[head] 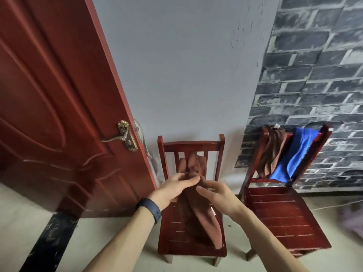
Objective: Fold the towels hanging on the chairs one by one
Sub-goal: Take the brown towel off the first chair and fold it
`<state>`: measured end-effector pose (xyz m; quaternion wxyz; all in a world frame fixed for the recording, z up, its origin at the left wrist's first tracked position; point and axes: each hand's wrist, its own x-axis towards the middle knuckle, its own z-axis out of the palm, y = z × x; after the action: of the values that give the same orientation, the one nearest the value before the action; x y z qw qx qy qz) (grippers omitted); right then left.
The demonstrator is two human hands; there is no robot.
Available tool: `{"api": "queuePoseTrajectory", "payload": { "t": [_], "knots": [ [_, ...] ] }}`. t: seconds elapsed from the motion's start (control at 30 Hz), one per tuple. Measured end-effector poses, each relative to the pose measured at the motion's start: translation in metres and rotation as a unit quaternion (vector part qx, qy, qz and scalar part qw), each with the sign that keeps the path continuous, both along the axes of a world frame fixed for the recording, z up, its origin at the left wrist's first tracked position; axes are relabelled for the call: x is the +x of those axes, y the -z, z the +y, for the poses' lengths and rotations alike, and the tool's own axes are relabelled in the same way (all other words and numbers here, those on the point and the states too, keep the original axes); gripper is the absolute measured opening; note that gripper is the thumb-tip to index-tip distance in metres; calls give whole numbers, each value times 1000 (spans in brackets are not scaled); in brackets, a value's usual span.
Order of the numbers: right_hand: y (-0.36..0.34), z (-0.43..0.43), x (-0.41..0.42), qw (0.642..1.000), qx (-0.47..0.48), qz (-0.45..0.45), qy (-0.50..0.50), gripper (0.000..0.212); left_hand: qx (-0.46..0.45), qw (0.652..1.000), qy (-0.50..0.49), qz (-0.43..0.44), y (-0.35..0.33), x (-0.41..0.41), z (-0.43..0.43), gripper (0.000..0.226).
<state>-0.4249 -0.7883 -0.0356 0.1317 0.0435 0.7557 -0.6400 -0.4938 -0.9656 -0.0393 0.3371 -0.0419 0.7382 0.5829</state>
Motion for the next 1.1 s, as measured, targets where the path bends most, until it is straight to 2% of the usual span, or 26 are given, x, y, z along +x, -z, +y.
{"api": "queuePoseTrajectory", "payload": {
  "t": [0.13,0.23,0.3,0.37,0.47,0.53,0.57,0.7,0.83,0.9,1.0,1.1],
  "knots": [
    [7,-6,13,995,-77,-33,60,14,-27,997,-26,65,5,0,3,75],
    [9,-1,20,981,-140,-88,101,41,-10,995,-63,78,11,-3,-5,87],
    [7,4,25,978,-138,-128,87,43,15,996,-54,68,13,2,-9,89],
    [8,9,27,978,-135,-141,79,43,78,995,-60,27,15,4,-12,85],
    [12,25,24,957,-200,-90,190,30,126,984,-122,9,18,1,-26,59],
    [10,40,24,935,-229,-55,263,18,107,977,-186,15,17,-3,-41,34],
    [10,47,24,931,-232,-48,279,19,92,974,-208,16,17,-4,-50,27],
    [9,57,26,937,-247,-56,242,31,56,973,-225,6,12,-7,-72,27],
    [9,49,18,920,-311,-153,185,61,65,979,-192,2,7,-9,-70,29],
    [15,45,9,916,-301,-193,184,57,112,976,-186,-11,1,-14,-67,36],
    [25,39,4,933,-256,-202,152,33,175,962,-207,-27,-14,-23,-65,40],
    [44,40,-3,922,-264,-211,187,42,168,959,-229,-8,-26,-35,-68,33]
  ]
}}
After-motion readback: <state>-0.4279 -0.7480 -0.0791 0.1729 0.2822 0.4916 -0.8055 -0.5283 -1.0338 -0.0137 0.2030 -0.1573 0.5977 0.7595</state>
